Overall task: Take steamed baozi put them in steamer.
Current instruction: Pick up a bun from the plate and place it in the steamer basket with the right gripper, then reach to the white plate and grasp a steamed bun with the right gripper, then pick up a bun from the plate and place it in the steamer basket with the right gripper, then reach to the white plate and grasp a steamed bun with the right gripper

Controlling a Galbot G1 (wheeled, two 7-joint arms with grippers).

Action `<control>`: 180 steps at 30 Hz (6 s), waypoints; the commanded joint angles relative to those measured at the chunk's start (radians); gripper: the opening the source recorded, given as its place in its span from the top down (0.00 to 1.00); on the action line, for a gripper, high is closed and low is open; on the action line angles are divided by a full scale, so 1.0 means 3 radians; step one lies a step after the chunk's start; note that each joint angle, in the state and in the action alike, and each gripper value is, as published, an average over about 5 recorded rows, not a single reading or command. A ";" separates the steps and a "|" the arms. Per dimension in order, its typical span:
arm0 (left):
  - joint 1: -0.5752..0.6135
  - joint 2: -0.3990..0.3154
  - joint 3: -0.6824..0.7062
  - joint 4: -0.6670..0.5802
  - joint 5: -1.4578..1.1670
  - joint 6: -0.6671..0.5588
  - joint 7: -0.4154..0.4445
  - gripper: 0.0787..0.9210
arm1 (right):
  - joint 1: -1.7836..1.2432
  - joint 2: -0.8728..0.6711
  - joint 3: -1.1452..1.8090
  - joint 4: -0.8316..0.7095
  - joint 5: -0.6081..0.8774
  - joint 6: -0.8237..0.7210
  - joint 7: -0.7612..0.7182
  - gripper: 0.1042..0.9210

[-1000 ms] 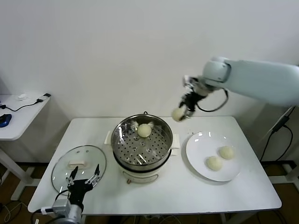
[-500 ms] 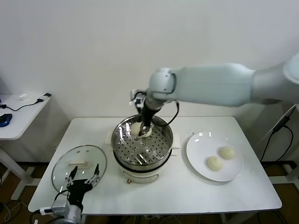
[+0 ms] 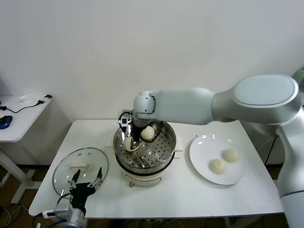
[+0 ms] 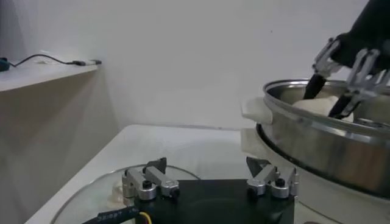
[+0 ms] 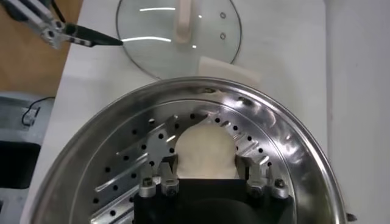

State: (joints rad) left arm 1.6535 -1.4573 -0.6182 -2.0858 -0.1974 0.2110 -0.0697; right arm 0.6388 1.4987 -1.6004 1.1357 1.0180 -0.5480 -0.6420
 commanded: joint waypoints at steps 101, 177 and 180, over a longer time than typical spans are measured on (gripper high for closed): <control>0.0072 0.0031 -0.0062 -0.0160 -0.0033 0.0026 -0.0012 0.12 | 0.0930 -0.0397 0.0182 0.1361 -0.2511 0.2824 -0.1357 0.32; 0.0065 0.0033 -0.0144 -0.0128 -0.0018 0.0027 -0.0006 0.12 | -0.0834 -0.2758 0.0521 -0.0650 -0.2571 0.1518 -0.1373 0.12; 0.0080 0.0006 -0.0141 -0.0131 0.0003 0.0028 -0.0005 0.12 | -0.1018 -0.2708 0.0700 -0.0746 -0.2627 0.1530 -0.1364 0.12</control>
State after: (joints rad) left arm 1.6796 -1.4524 -0.6604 -2.1256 -0.1988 0.2190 -0.0715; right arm 0.5841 0.7255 -1.5746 1.0478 0.3136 -0.0489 -1.0679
